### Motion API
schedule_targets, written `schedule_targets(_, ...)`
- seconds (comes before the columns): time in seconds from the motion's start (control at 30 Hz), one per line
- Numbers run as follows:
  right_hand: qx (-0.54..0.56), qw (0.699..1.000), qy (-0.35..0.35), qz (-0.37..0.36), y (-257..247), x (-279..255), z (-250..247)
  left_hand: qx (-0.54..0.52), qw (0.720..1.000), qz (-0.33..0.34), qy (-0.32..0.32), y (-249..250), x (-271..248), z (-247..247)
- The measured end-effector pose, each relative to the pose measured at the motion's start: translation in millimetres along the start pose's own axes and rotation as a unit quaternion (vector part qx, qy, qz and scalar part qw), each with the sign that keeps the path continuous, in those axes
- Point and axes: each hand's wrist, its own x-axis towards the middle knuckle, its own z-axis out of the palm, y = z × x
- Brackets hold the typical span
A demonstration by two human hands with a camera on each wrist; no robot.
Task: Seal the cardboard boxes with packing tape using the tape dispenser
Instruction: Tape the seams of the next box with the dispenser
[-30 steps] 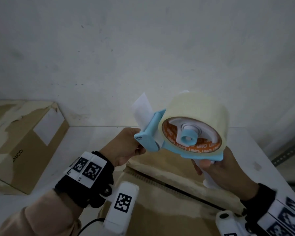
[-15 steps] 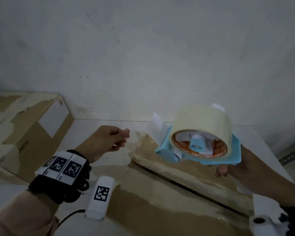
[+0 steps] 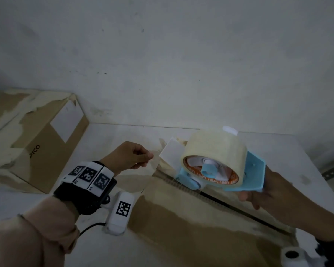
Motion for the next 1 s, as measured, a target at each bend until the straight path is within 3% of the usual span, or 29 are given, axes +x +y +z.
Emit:
schedule_targets(0.53,-0.025,0.999,-0.02,0.033,1.4,3.6,14.0,0.012,0.999,-0.024,-0.029,-25.9,16.0,4.0)
schedule_targets(0.67,-0.035,0.998,-0.023,0.043,1.8,5.1,14.2,0.003,0.994,-0.066,-0.091,-34.8,20.5,15.3)
schedule_targets(0.8,-0.034,0.998,-0.038,0.041,1.8,5.8,14.8,-0.017,0.973,-0.118,-0.197,-36.5,27.3,22.2)
schedule_targets(1.0,-0.044,0.997,-0.05,0.04,6.7,6.6,12.6,0.023,0.946,-0.214,-0.241,-57.2,30.1,41.4)
